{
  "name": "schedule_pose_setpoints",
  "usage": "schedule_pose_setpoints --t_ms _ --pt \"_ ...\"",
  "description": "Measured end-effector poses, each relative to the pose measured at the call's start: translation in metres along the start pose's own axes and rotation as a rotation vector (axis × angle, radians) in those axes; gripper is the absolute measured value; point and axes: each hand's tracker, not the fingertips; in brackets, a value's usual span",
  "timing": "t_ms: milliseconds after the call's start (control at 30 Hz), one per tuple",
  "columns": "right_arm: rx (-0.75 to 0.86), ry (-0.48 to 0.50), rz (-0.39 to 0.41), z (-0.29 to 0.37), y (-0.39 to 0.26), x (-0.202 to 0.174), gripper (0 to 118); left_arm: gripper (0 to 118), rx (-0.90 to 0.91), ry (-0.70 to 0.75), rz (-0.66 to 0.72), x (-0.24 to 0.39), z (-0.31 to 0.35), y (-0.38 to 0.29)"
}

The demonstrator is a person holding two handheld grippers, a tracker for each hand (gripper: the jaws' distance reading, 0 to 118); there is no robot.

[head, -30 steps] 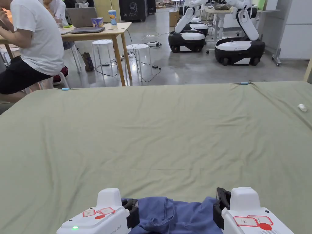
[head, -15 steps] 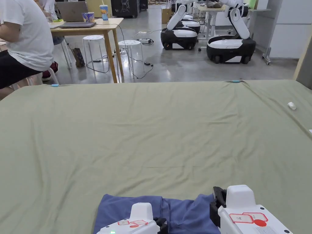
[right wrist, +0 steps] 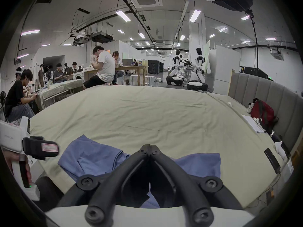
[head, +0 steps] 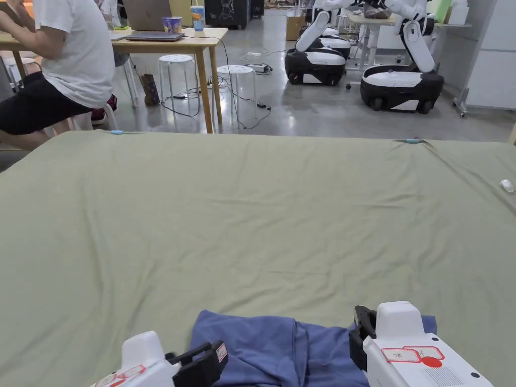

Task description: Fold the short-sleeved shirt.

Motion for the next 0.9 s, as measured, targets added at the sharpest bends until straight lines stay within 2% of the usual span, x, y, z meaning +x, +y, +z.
schedule_pose_setpoints --t_ms 33,67,133,300,367,433,500,533,600,667,700,800,900 --pt "-0.002 -0.001 -0.001 -0.001 0.0 -0.003 0 118 -0.023 0.002 0.046 -0.015 0.0 0.0" --pt "-0.003 -0.002 0.0 -0.001 0.0 -0.005 0 118 -0.016 -0.043 0.102 -0.019 0.005 0.0" --pt "-0.004 -0.001 0.004 0.0 0.001 -0.008 0 110 -0.027 -0.092 0.235 -0.036 0.001 -0.003" --pt "-0.007 -0.008 0.014 0.002 0.003 -0.008 0 110 -0.016 -0.34 0.489 -0.064 -0.028 -0.008" --pt "-0.007 -0.015 0.014 0.003 0.004 -0.004 0 100 -0.031 -0.503 0.66 -0.071 -0.048 -0.013" --pt "-0.006 -0.025 0.009 0.004 0.005 0.001 0 74 -0.035 -0.511 0.768 -0.07 -0.066 -0.023" --pt "-0.005 -0.035 0.006 0.006 0.006 0.006 0 34 -0.046 -0.412 0.679 -0.035 -0.061 -0.024" --pt "-0.005 -0.039 0.004 0.006 0.006 0.008 0 25 -0.062 -0.349 0.633 -0.026 -0.064 -0.025" --pt "-0.011 -0.048 0.005 0.005 0.005 0.012 0 17 -0.067 -0.279 0.566 -0.015 -0.066 -0.018" --pt "-0.015 -0.053 0.0 0.005 0.004 0.014 0 13 -0.068 -0.274 0.603 -0.013 -0.059 -0.01" --pt "-0.017 -0.052 -0.002 0.005 0.004 0.015 0 12 -0.037 -0.217 0.58 -0.011 -0.053 -0.007" --pt "-0.02 -0.053 0.004 0.005 0.002 0.013 0 12 0.034 -0.074 0.34 0.001 -0.029 0.011" --pt "-0.021 -0.046 0.006 0.003 0.002 0.011 0 12 0.083 0.028 0.203 -0.028 -0.016 0.03"
